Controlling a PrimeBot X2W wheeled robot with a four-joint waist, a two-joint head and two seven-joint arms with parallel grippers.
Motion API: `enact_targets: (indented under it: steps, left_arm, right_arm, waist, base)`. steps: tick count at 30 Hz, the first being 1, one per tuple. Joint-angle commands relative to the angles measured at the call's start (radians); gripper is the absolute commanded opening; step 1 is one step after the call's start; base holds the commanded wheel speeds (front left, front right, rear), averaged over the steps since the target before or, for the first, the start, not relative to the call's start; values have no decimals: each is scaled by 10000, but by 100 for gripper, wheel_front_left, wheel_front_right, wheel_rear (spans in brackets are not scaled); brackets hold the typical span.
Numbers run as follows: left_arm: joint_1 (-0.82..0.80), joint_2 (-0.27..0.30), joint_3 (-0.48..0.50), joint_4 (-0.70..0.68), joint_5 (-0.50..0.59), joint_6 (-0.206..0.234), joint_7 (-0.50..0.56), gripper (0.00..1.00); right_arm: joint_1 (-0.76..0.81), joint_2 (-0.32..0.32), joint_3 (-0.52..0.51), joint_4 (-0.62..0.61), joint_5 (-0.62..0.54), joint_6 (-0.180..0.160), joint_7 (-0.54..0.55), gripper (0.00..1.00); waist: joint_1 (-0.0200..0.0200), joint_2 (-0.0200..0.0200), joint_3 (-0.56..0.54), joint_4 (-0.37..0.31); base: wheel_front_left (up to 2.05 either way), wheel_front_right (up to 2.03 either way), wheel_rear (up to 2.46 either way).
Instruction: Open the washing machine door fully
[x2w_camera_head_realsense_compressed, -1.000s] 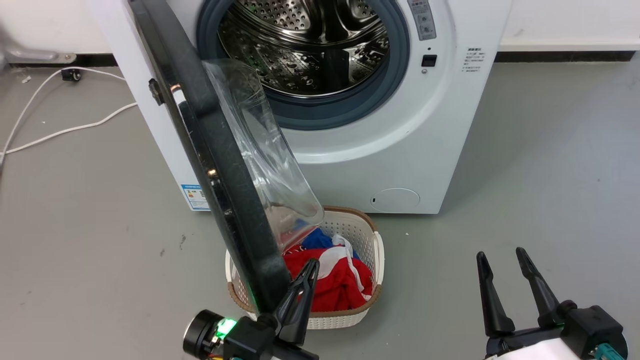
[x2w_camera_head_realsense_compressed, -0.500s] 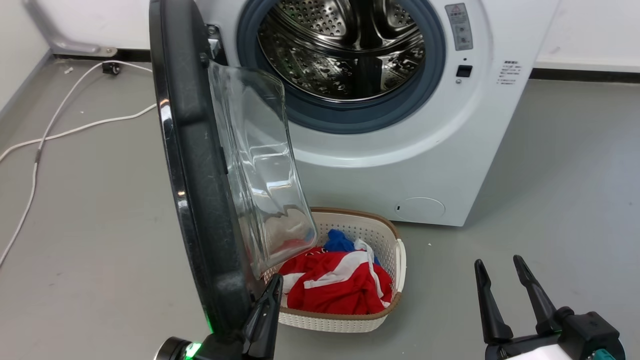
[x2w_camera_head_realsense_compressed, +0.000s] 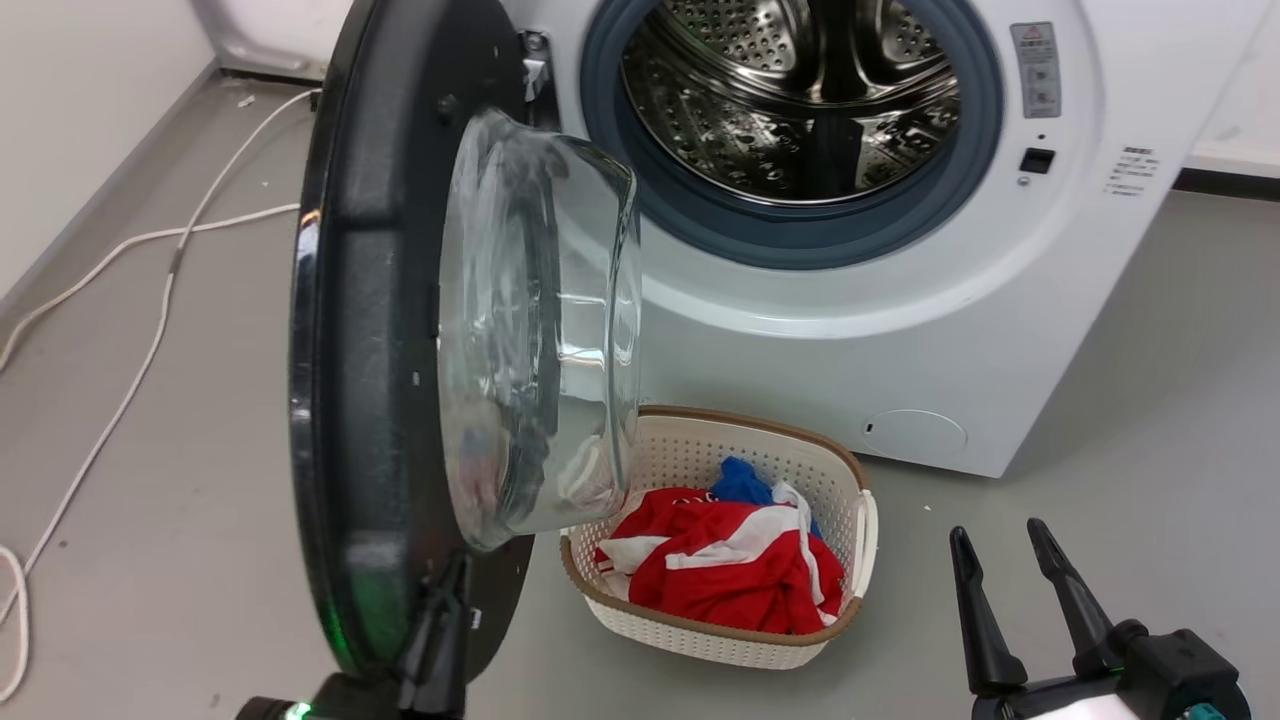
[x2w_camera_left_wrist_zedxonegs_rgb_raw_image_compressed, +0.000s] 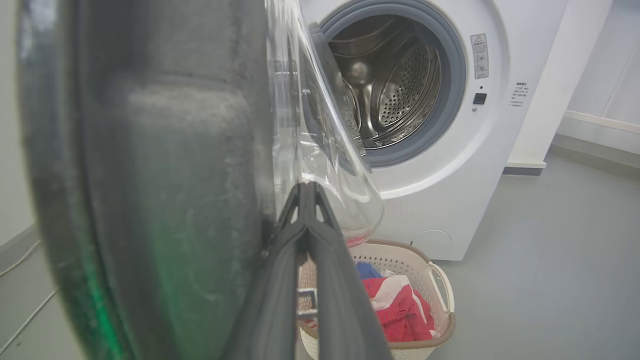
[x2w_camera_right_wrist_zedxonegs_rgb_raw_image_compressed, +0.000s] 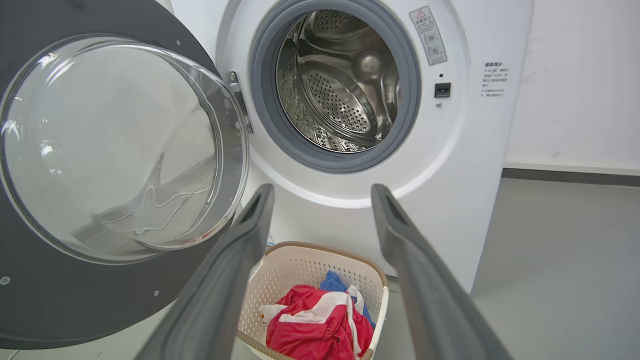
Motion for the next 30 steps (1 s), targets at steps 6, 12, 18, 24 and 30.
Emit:
enact_targets:
  steps: [6, 12, 18, 24, 30]
  left_arm:
    - [-151, 213, 1047, -37, -203, 223, 24, 0]
    - [-251, 258, 1847, 132, -363, 219, 24, 0]
    - [-831, 286, 2428, 547, -450, 194, 26, 0]
    - [-1629, 330, 3192, 900, -604, 221, 24, 0]
    - [-2329, 345, 4060, 1292, -790, 158, 26, 0]
  right_arm:
    - [-72, 29, -57, 11, -60, -2, -21, 100]
    - [-101, 29, -62, -7, -73, -2, -21, 100]
    - [-240, 29, -144, -89, -271, -2, -21, 100]
    - [-413, 28, -219, -187, -528, -2, -21, 100]
    - [-648, 28, -323, -272, -735, -2, -21, 100]
  waist:
    - [0, 0, 125, 454]
    - [0, 0, 225, 653]
    - [0, 0, 569, 809]
    - [0, 0, 1152, 901]
    - [0, 0, 1729, 930]
  base:
    - [0, 0, 0]
    - [0, 0, 0]
    - [0, 0, 0]
    - [0, 0, 0]
    - [0, 0, 0]
